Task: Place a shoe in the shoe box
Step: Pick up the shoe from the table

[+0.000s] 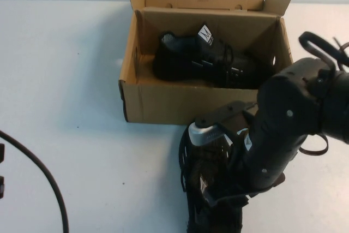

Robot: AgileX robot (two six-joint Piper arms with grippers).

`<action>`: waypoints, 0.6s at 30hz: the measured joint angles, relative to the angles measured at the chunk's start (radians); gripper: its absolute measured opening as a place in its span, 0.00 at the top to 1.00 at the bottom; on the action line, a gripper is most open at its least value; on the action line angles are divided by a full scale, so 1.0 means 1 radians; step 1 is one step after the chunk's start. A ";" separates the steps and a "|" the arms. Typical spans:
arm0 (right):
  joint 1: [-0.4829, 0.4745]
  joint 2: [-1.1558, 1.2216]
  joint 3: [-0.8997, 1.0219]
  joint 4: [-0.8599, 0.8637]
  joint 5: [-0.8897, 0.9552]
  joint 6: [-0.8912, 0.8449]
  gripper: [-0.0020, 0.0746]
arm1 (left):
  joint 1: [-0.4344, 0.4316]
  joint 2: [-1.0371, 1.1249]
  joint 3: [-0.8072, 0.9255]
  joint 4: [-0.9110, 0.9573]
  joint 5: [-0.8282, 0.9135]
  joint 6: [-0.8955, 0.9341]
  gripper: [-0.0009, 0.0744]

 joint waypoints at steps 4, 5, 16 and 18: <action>0.000 0.050 0.000 -0.029 -0.015 0.036 0.48 | 0.000 0.000 0.000 0.000 -0.002 0.001 0.99; 0.000 0.060 0.000 -0.031 -0.020 0.041 0.48 | 0.000 0.000 0.000 0.000 -0.004 0.001 0.99; 0.003 0.135 -0.001 -0.088 -0.045 0.043 0.73 | 0.000 0.000 0.000 0.000 -0.011 0.001 0.99; 0.002 0.135 -0.001 -0.103 -0.045 0.043 0.86 | 0.000 0.000 0.000 0.000 -0.011 0.001 0.99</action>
